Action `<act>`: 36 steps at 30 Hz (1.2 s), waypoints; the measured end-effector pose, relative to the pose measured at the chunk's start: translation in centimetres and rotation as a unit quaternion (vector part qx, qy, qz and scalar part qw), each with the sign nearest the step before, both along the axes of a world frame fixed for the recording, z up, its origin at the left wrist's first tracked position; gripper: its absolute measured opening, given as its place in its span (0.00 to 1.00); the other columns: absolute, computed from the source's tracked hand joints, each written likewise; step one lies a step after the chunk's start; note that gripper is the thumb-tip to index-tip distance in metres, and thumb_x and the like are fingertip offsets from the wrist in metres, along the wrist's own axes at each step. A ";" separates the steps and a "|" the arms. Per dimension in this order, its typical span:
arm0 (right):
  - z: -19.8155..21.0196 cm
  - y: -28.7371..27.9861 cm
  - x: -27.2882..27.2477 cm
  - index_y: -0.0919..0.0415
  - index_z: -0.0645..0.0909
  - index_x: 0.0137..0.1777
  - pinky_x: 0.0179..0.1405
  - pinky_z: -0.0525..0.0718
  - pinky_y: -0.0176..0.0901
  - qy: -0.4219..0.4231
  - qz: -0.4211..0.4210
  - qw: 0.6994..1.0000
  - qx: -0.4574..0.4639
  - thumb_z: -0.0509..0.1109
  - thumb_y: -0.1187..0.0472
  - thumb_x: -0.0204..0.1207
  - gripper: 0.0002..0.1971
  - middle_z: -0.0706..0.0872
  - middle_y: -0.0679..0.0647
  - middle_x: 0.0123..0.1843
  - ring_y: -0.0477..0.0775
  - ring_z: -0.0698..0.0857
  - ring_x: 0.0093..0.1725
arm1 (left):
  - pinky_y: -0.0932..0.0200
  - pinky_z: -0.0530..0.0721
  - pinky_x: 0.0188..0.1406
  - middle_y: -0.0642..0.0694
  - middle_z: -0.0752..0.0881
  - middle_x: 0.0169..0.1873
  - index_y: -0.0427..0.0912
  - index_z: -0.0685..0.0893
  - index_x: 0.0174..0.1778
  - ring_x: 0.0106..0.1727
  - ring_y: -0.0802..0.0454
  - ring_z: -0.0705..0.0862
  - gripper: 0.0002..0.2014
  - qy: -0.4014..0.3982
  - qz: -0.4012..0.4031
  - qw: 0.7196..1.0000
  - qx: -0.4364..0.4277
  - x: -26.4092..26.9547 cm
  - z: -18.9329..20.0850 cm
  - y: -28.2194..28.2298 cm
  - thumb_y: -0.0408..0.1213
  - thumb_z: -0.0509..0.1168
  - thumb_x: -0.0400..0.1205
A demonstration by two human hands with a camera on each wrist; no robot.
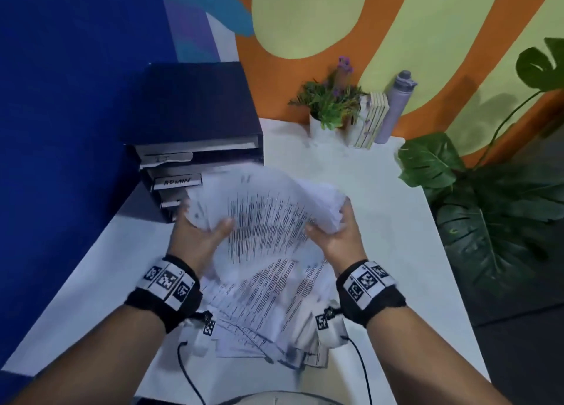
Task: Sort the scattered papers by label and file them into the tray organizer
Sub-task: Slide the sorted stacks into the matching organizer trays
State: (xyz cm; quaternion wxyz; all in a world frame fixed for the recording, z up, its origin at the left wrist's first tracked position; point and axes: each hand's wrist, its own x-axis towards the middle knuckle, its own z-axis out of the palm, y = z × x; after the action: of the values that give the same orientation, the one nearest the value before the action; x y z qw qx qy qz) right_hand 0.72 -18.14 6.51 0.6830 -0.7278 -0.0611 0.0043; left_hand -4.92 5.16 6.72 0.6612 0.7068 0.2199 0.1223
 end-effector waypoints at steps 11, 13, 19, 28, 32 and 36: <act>6.7 1.6 0.8 0.59 0.78 0.68 0.64 0.76 0.35 -0.312 0.023 0.937 -0.154 0.64 0.84 0.69 0.30 0.80 0.55 0.60 0.45 0.80 0.63 | 0.73 0.79 0.40 0.59 0.86 0.43 0.51 0.84 0.49 0.35 0.78 0.83 0.07 -0.079 0.038 0.996 -0.036 0.3 1.6 -1.5 0.37 0.73 0.78; 6.9 2.0 0.3 0.64 0.79 0.66 0.66 0.76 0.38 -0.331 0.009 0.937 -0.111 0.64 0.86 0.67 0.28 0.77 0.57 0.62 0.49 0.81 0.63 | 0.74 0.82 0.39 0.55 0.88 0.44 0.44 0.85 0.53 0.38 0.73 0.86 0.09 -0.109 0.069 0.990 -0.048 0.5 2.1 -1.5 0.34 0.73 0.78; 5.6 1.9 -0.6 0.57 0.79 0.69 0.61 0.75 0.57 -0.358 -0.051 0.855 -0.373 0.62 0.73 0.60 0.34 0.78 0.54 0.68 0.54 0.79 0.64 | 0.63 0.83 0.51 0.57 0.90 0.47 0.50 0.82 0.54 0.49 0.61 0.88 0.21 -0.067 0.038 0.997 -0.027 -0.6 1.3 -1.1 0.38 0.80 0.68; 7.3 7.6 -3.8 0.55 0.57 0.84 0.74 0.42 0.82 -0.378 0.131 0.666 -0.629 0.53 0.63 0.68 0.39 0.63 0.51 0.83 0.60 0.61 0.82 | 0.47 0.87 0.53 0.49 0.91 0.46 0.49 0.85 0.53 0.51 0.50 0.89 0.26 -0.064 0.004 0.997 -0.032 -0.9 0.7 -0.8 0.34 0.84 0.60; 5.8 9.2 -4.0 0.53 0.59 0.83 0.74 0.51 0.80 -0.430 0.169 0.683 -0.566 0.57 0.68 0.68 0.39 0.64 0.49 0.83 0.57 0.62 0.81 | 0.50 0.87 0.49 0.49 0.92 0.43 0.44 0.88 0.45 0.46 0.53 0.90 0.11 -0.105 0.002 0.994 -0.038 -1.0 0.5 -0.9 0.25 0.76 0.72; 4.4 6.8 -1.8 0.49 0.54 0.82 0.79 0.40 0.67 -0.328 -0.069 0.831 -0.444 0.64 0.68 0.59 0.48 0.58 0.49 0.84 0.55 0.52 0.84 | 0.69 0.76 0.22 0.61 0.77 0.14 0.35 0.72 0.21 0.17 0.67 0.75 0.24 -0.062 0.054 0.996 -0.026 -1.4 1.6 -0.7 0.40 0.78 0.73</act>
State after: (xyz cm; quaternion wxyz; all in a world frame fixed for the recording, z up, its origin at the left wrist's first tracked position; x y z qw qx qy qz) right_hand -1.08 -11.31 10.87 0.2246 -0.9138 -0.2228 -0.2547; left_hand -6.32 4.46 8.33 0.6840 0.6676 0.2195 0.1956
